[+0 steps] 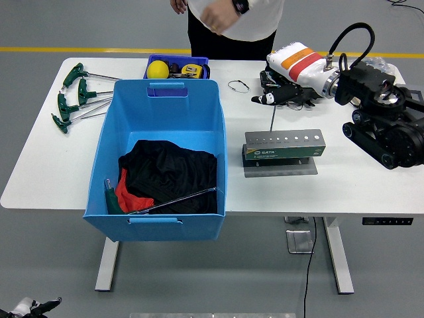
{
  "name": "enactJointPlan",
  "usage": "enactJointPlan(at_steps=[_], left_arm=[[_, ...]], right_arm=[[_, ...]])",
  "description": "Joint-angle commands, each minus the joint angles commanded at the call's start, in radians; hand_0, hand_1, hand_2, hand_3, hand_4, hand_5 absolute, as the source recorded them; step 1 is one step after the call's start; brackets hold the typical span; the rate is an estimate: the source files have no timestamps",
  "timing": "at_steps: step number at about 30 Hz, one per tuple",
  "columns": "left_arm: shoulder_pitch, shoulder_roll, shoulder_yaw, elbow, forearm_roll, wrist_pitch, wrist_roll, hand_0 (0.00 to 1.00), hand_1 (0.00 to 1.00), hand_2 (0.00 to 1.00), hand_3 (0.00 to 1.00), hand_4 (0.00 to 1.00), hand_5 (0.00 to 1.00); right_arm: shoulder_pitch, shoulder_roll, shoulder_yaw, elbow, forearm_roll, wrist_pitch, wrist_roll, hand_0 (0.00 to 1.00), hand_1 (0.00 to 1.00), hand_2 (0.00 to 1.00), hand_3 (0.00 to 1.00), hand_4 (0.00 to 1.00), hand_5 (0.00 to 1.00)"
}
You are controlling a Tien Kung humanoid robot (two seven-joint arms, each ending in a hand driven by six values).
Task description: Lift tool from toolbox,place it in box,lift tool from toolbox,place it in box
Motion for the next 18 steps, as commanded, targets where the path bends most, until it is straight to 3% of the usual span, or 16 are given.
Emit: enactJointPlan(at_steps=[8,12,18], left_arm=[[0.001,0.000,-0.004,0.000,0.002,-0.001,0.000,0.536,0.481,0.648,0.676,0.726,0.701],[0.000,-0.002,-0.005,0.000,0.003,0.000,-0.001,0.537,0.480,0.649,0.675,0.726,0.701],[0.000,-0.003,-0.001,0.000,0.000,-0.001,-0.002,0.544,0.480,0.651,0.675,0.726,0.703]], right_arm=[[-0.048,-0.059,0.187,0.180,0.011,-0.012,0.002,0.002,0.002,0.002,0.002,0.839,0.632],[-0.078,-0.061,0.280,0.278,0.037,-0.027,-0.001,0.002,0.002,0.002,0.002,0.832,0.641],[-0.108,-0.044,0.314,0.408,0.071,-0.041,-0.008,0.002,0.002,0.002,0.002,0.826,0.654]])
